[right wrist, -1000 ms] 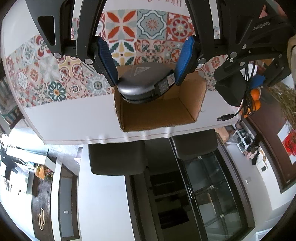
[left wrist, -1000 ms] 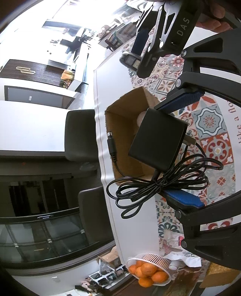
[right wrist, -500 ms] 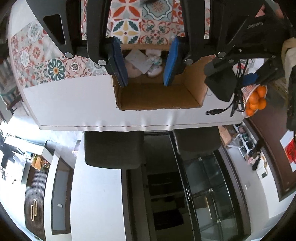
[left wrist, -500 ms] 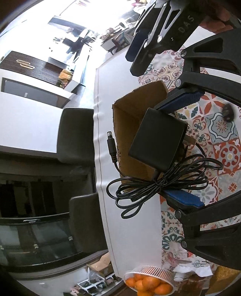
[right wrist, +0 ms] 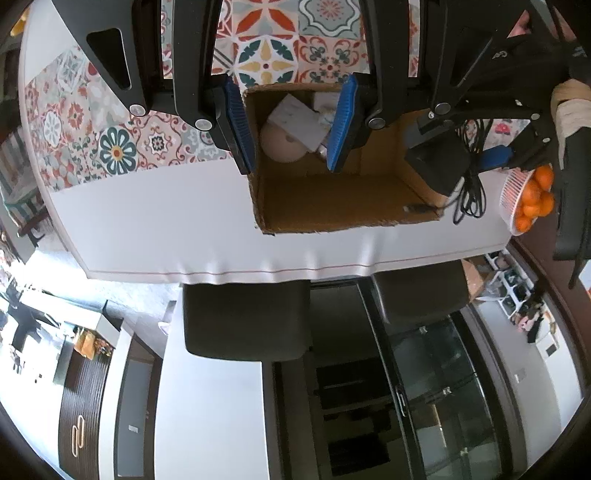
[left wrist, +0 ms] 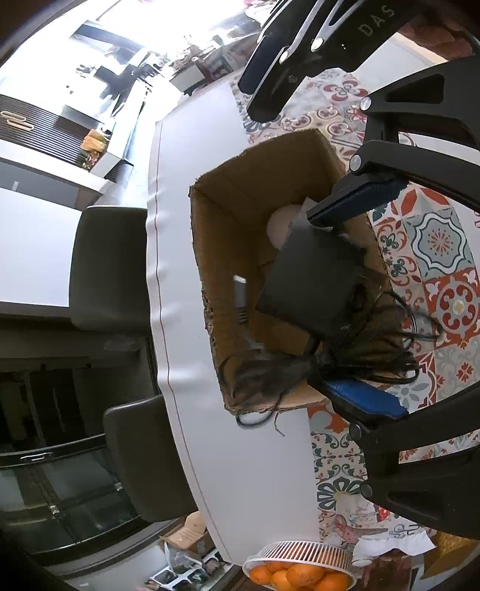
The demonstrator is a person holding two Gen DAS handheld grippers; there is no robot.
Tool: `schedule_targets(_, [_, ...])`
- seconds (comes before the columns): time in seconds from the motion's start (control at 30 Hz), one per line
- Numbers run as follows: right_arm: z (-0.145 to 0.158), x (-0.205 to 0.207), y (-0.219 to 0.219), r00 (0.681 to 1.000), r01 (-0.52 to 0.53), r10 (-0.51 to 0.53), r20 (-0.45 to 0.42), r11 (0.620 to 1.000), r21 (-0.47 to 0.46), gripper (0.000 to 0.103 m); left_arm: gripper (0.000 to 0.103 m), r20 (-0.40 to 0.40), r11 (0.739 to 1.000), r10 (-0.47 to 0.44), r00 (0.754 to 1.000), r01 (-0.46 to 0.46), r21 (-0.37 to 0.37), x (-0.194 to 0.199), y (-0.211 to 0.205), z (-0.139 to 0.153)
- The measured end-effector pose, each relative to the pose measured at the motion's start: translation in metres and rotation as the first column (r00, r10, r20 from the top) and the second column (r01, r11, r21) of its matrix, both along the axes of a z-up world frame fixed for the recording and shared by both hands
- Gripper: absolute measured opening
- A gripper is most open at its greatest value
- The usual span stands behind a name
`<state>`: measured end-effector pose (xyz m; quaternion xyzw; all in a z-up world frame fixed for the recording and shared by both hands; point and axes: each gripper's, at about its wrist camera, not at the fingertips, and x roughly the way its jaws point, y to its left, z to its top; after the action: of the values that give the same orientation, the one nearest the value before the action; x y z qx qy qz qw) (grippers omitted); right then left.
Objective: Organize rigid objects
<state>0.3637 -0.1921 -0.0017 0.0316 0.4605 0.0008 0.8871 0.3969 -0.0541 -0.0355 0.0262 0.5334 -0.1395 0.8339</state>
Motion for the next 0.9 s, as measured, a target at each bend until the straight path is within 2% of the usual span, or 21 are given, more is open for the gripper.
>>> schedule_targets(0.03, [-0.002,0.000,-0.001,1.000,0.004,-0.004,-0.004,1.000,-0.003,0.042,0.087,0.006,1.000,0.003,1.000,-0.003,0.004,-0.001,0.000,0.000])
schedule_targets(0.37, [-0.002,-0.010,-0.004,1.000,0.021,-0.021,-0.005,1.000,0.002,0.042,0.092,0.111,0.994,0.063,0.992,-0.072,0.081,-0.019,0.007,0.020])
schedule_targets(0.9, [0.017,-0.072,0.008,0.999,0.015,-0.016,0.051,1.000,0.007,0.049,0.103,0.272,0.981,0.140,0.952,-0.171,0.095,-0.091,0.029,0.053])
